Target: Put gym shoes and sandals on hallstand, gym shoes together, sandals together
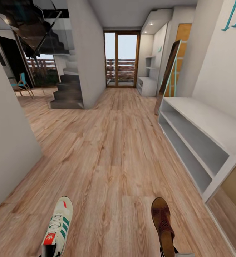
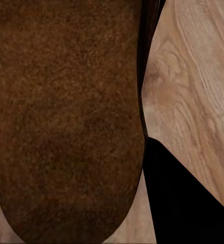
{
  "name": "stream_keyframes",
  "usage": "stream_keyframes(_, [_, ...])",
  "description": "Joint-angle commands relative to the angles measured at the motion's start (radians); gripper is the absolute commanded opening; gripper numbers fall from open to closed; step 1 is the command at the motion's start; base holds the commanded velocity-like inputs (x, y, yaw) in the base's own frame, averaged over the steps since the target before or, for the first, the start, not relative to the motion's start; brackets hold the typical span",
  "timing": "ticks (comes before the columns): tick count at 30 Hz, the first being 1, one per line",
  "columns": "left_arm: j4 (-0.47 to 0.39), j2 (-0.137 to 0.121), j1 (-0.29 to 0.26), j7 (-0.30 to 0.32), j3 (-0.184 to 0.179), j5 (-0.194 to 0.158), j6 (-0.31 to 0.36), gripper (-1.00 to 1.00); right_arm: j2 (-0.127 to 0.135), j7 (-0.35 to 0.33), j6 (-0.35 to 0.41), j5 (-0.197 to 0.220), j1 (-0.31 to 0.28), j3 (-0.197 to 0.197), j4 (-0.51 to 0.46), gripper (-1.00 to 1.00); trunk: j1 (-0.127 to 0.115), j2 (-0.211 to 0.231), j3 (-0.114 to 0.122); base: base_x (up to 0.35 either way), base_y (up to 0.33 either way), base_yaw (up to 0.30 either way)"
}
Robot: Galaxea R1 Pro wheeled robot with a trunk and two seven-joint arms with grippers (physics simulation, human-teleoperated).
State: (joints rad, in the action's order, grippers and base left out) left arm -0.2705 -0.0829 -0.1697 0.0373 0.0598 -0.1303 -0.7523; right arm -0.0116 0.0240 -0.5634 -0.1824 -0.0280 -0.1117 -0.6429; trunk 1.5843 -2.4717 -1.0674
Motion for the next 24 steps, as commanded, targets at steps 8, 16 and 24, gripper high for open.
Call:
stream_keyframes(8, [0.000,0.000,-0.001,0.004,0.002,-0.005,-0.002,-1.00,-0.001,0.001,-0.003,-0.008,-0.001,-0.005,0.000,-1.00,0.000,0.000,-0.001,0.336,0.000,0.000])
stream_keyframes(16, [0.000,0.000,-0.001,0.004,0.002,-0.005,-0.002,-1.00,-0.001,0.001,-0.003,-0.008,-0.001,-0.005,0.000,-1.00,0.000,0.000,-0.001,0.336,0.000,0.000])
stream_keyframes(24, [0.000,0.001,-0.001,0.004,0.002,-0.004,-0.002,-1.00,0.002,0.001,-0.004,-0.008,-0.001,-0.005,-0.001,-1.00,0.000,0.000,-0.001,0.336,0.000,0.000])
